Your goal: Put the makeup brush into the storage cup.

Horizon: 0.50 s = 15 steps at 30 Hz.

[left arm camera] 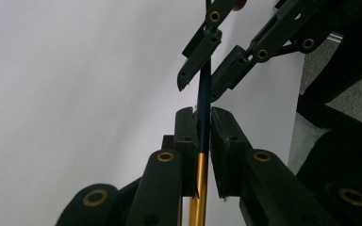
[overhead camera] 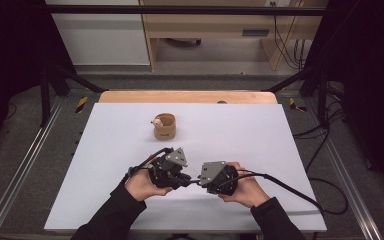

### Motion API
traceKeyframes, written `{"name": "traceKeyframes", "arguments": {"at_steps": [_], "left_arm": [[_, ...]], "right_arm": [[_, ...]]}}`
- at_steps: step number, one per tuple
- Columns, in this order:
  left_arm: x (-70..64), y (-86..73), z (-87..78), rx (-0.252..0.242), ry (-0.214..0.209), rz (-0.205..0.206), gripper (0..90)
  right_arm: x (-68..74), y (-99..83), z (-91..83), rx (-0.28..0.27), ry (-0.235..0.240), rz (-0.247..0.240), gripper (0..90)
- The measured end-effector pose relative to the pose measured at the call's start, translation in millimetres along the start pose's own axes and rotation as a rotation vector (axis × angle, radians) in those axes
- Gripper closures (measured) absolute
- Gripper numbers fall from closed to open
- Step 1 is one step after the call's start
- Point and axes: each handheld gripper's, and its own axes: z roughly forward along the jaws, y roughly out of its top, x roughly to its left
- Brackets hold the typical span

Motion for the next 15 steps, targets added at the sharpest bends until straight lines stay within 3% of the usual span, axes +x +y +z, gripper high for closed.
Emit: {"name": "traceKeyframes", "arguments": {"at_steps": [7,15], "left_arm": [[5.0,-1.5,-4.7,-0.046,0.024,-0.037,75.3],[13.1,-7.8,-19.6,-0.147,0.134,-0.089,47.9]], "right_arm": [[1.3,0.0,1.4,-0.020,0.024,0.006,84.0],[-1.1,-3.0,2.8,0.004,0.024,0.035,84.1]]}}
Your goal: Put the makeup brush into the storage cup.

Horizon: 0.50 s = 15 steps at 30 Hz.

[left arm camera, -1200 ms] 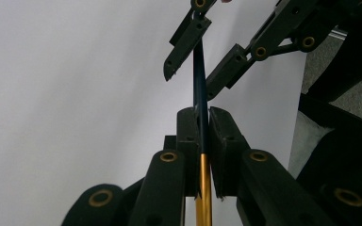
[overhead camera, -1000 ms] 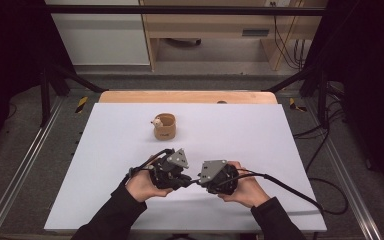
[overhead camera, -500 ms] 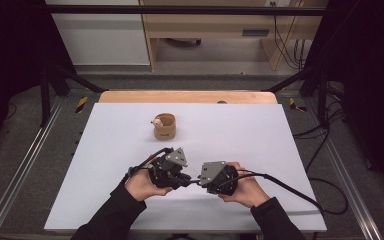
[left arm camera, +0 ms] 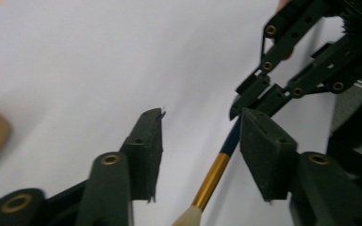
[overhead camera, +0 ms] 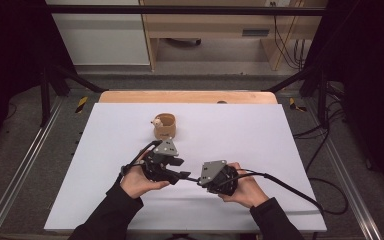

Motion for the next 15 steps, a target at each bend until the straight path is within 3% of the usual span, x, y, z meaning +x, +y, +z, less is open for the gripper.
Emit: {"name": "traceKeyframes", "arguments": {"at_steps": [2,10,15], "left_arm": [[1.5,-2.0,-3.3,-0.037,0.016,-0.029,44.2],[7.1,-9.3,-16.8,-0.116,0.097,-0.079,26.2],[10.0,-17.0,-23.6,-0.156,0.123,-0.113,20.5]], "right_arm": [[-2.5,-0.7,0.3,0.002,-0.008,0.009,84.1],[-7.3,-4.9,0.2,-0.002,-0.029,0.063,84.1],[-11.4,-10.6,-2.9,-0.001,-0.043,0.099,84.1]]}}
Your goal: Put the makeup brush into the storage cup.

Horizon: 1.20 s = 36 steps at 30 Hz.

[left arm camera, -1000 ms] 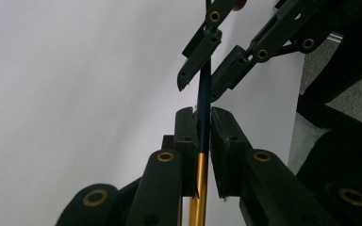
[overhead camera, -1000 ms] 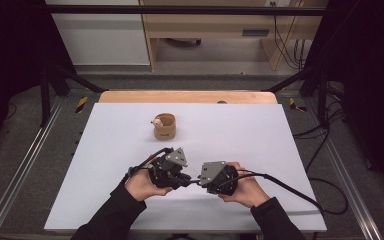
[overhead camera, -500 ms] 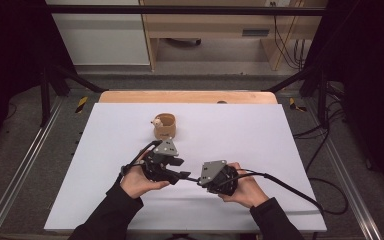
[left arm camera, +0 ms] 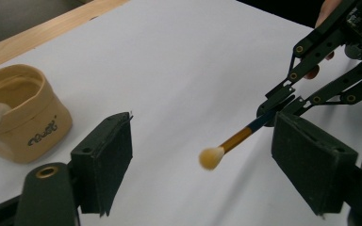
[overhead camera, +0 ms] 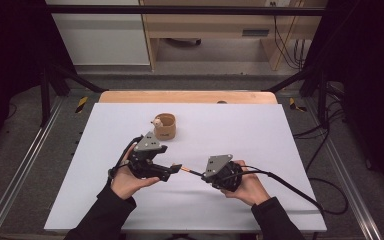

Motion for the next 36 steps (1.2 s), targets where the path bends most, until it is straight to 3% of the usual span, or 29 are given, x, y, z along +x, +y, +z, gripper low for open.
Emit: {"name": "traceKeyframes", "arguments": {"at_steps": [9,20,29,36], "left_arm": [[5.8,-15.2,-10.5,-0.063,0.020,-0.056,15.6],[9.2,-29.1,-15.3,-0.110,0.054,-0.096,14.9],[10.5,-40.3,-15.5,-0.162,0.069,-0.134,13.7],[10.0,-44.4,-12.4,-0.176,0.072,-0.151,12.7]], "right_arm": [[-5.9,-11.4,-4.0,-0.038,-0.045,0.083,84.0],[-4.3,-19.8,-5.8,-0.105,-0.073,0.167,83.9],[-2.4,-19.4,-7.4,-0.163,-0.091,0.190,83.9],[-2.9,-19.5,-10.5,-0.212,-0.100,0.222,83.9]]}}
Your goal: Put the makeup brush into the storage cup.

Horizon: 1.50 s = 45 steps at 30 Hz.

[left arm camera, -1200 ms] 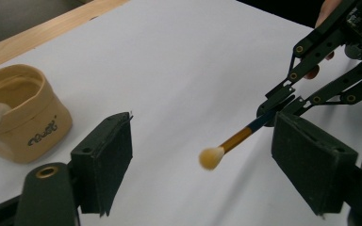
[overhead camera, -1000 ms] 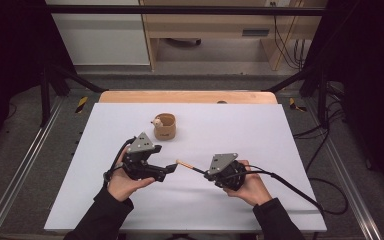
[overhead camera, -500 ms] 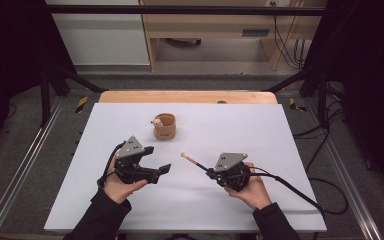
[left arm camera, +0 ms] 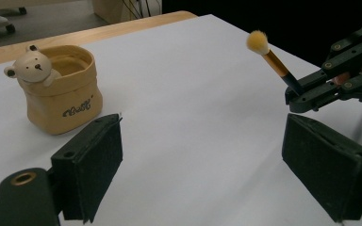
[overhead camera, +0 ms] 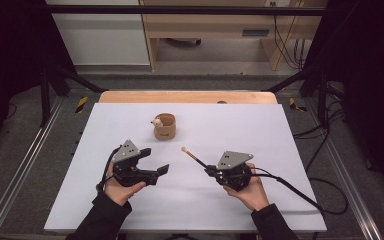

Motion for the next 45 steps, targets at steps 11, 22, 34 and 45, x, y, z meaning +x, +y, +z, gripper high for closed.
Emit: {"name": "traceKeyframes", "arguments": {"at_steps": [11,22,34,45], "left_arm": [[-3.8,1.1,4.5,-0.047,-0.017,-0.034,11.7],[-7.3,4.3,8.9,-0.068,-0.051,-0.047,11.5],[-14.7,14.2,14.1,-0.103,-0.071,-0.045,11.4],[-18.5,23.1,24.6,-0.113,-0.113,-0.062,13.2]], "right_arm": [[-1.6,-2.5,4.7,-0.051,0.003,0.053,83.8],[-1.3,-0.2,3.6,-0.091,-0.004,0.077,83.8],[-3.0,1.6,5.4,-0.129,-0.009,0.104,83.8],[-3.2,2.5,6.1,-0.143,0.001,0.110,83.7]]}}
